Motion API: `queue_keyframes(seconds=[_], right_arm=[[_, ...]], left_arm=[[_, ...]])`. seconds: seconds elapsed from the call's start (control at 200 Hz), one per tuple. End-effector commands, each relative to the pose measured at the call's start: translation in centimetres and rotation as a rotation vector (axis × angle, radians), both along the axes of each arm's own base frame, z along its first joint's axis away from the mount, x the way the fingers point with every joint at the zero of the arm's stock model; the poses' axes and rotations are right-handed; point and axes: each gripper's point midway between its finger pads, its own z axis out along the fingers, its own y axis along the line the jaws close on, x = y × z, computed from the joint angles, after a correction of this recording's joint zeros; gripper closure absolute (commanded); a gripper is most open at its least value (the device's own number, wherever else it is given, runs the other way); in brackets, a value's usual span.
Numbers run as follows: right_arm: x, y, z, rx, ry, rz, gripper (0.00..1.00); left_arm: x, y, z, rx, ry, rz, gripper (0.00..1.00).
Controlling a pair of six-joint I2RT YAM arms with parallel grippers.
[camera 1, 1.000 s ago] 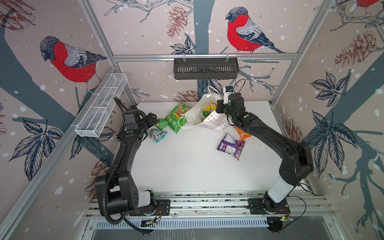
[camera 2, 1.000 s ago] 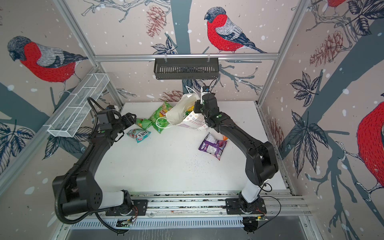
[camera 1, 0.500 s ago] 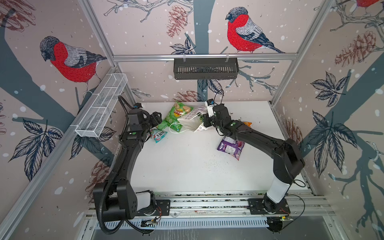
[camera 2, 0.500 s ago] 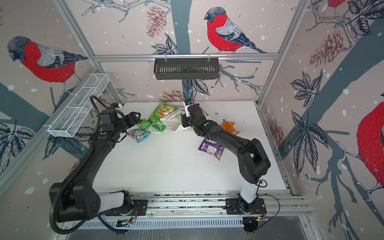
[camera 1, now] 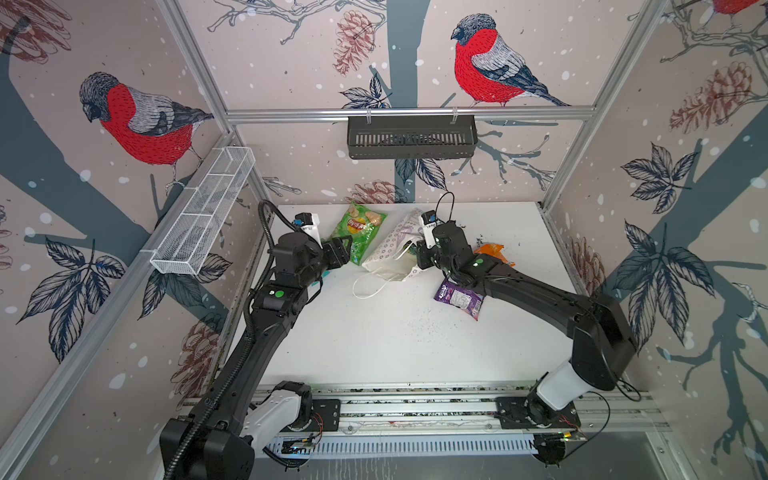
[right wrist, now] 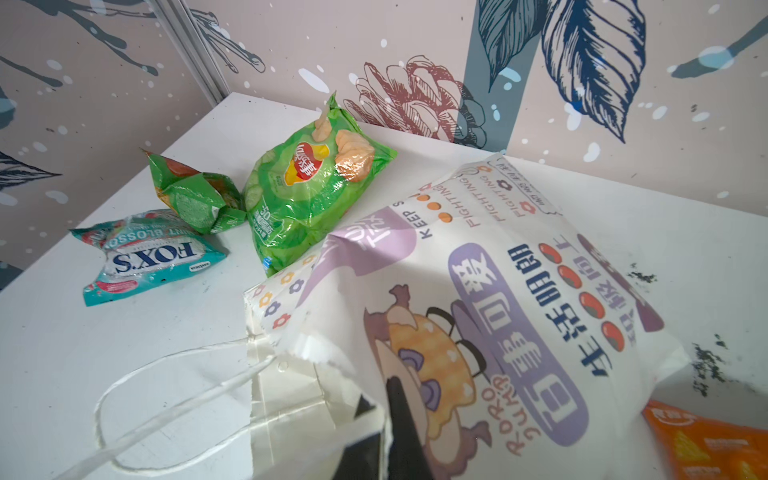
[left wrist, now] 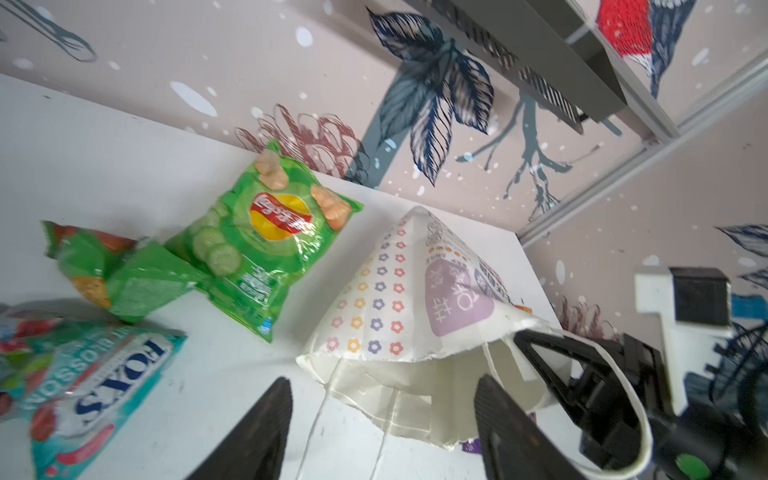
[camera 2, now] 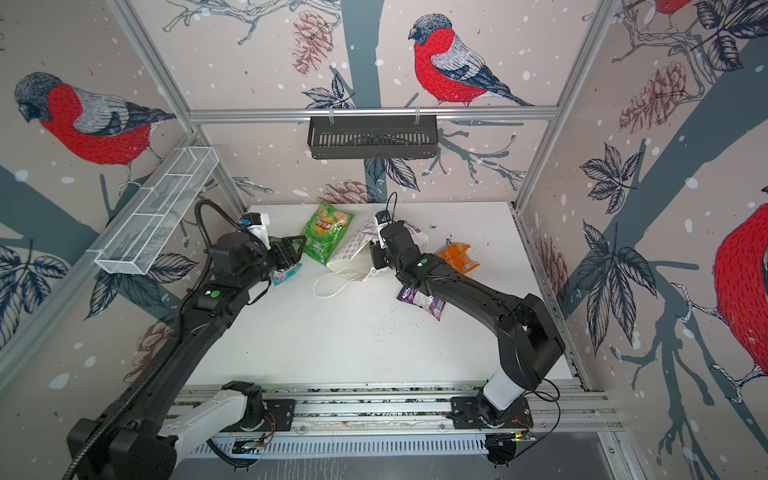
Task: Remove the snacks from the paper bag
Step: 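Move the left gripper to the bag opening while the right gripper holds the rim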
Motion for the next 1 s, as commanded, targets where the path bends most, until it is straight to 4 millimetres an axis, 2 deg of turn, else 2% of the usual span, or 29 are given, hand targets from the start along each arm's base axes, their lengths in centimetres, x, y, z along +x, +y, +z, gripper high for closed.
queue_keyframes(seconds=[0.0,0.065,0.2,0.325,0.505,0.615,0.786,0.891,0.996], right_arm=[[0.2,-0.9,-1.0,-0.074,-0.017,-0.023,1.0],[0.2,-0.7,-1.8,-0.089,0.005,-0.016,1.0],[0.4,-0.5,-2.1,-0.066,0.025,-0.041,1.0],[0.8,-0.2,-1.8,-0.012,0.061,-0.075,1.0],[1.1,0.7,-1.6,0.062,0.123,-0.125,1.0],[0.8,1.4,-1.2,0.085,0.1,-0.13,1.0],[0.5,1.5,-0.1,0.108,0.052,-0.157,1.0],[-0.2,1.4,-0.2,0.114,0.028,-0.155,0.94],[-0.7,1.4,-1.3,0.102,0.067,-0.146,0.95]], left_arm=[[-0.7,-1.1,-0.5,-0.017,0.01,0.0,0.31],[-1.3,-2.1,-1.4,-0.037,0.012,-0.026,0.34],[-3.1,-4.4,-3.5,-0.088,0.024,-0.093,0.35],[-4.7,-6.2,-4.6,-0.124,-0.002,-0.163,0.31],[-5.8,-7.4,-6.0,-0.14,-0.017,-0.23,0.26],[-5.4,-8.1,-6.6,-0.147,-0.025,-0.253,0.26],[-3.4,-8.8,-8.4,-0.087,0.038,-0.238,0.26],[-2.4,-8.9,-7.9,-0.063,0.026,-0.222,0.27],[-2.2,-9.3,-7.5,-0.073,0.024,-0.236,0.27]])
